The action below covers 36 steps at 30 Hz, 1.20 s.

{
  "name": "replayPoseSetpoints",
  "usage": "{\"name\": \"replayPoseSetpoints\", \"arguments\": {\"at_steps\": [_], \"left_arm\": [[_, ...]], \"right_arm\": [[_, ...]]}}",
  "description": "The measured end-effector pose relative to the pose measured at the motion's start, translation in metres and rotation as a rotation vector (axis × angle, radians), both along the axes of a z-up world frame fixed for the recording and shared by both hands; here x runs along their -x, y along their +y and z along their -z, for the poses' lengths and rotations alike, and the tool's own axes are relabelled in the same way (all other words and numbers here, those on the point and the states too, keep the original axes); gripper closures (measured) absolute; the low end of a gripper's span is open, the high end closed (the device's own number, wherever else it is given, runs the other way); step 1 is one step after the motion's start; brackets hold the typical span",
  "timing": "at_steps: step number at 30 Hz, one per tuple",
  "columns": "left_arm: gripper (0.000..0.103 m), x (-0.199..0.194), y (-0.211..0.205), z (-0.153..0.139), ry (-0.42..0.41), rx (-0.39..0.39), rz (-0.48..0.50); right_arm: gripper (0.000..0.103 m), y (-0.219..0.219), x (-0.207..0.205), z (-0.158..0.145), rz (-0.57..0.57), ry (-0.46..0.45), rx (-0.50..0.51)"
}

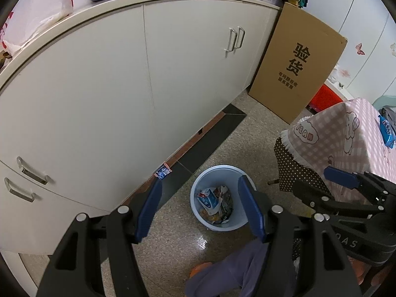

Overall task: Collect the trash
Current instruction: 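Open both tools over the bucket to drop the wrapper and tube, then move both tools back over the table toward the blue snack packet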

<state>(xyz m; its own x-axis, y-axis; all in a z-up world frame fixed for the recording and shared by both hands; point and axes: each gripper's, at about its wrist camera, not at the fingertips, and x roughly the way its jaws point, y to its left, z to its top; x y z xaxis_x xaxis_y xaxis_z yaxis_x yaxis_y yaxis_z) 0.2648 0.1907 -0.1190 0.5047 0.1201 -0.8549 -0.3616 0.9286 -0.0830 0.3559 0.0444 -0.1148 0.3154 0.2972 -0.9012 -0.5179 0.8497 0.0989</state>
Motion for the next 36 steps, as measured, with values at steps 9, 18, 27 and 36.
{"name": "replayPoseSetpoints", "arguments": {"at_steps": [9,18,27,36], "left_arm": [[0.04,0.013,0.002,-0.01,-0.006,-0.018,-0.031],[0.04,0.022,-0.005,-0.031,-0.035,-0.042,-0.046],[0.04,0.017,-0.044,-0.059,-0.09,-0.073,0.004],[0.039,0.002,-0.103,-0.08,-0.135,-0.086,0.109]], "right_arm": [[0.034,0.0,0.011,-0.015,-0.013,-0.014,-0.023],[0.034,-0.014,0.027,-0.049,-0.046,-0.06,-0.1],[0.034,-0.06,0.034,-0.085,0.0,-0.131,-0.165],[0.034,-0.131,0.023,-0.102,0.132,-0.167,-0.188]]}}
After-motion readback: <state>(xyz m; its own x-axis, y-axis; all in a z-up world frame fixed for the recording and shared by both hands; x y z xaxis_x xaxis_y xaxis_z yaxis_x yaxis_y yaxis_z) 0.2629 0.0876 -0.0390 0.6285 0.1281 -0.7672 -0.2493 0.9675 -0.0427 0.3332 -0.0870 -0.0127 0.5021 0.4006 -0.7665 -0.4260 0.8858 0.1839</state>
